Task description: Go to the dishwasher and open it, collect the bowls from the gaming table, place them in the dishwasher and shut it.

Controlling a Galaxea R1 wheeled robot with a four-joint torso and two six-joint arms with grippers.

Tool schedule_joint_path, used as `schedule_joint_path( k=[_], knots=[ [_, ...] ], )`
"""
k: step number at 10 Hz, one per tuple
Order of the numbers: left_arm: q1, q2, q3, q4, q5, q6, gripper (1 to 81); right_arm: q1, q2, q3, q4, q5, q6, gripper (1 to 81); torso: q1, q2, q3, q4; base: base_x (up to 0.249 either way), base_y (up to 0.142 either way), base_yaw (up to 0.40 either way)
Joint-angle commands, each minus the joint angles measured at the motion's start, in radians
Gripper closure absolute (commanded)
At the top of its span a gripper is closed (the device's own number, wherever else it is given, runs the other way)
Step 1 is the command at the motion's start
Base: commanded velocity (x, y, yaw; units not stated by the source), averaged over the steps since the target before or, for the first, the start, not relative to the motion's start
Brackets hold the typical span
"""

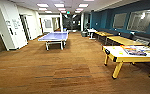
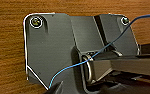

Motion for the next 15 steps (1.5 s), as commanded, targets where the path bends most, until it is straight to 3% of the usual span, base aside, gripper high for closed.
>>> schedule_joint_path(
  k=[1,15],
  knots=[
    [-0.04,-0.008,0.003,0.001,0.052,-0.003,1.0,0.041,-0.005,0.007,-0.003,-0.059,-0.002,1.0,0.0,0.0,0.0,0.0,0.227,0.0,0.0],
    [-0.04,0.0,0.003,0.007,0.052,-0.003,1.0,0.041,0.012,-0.002,-0.003,-0.061,0.0,1.0,0.0,0.0,0.0,0.0,0.24,0.0,0.0]
  ],
)
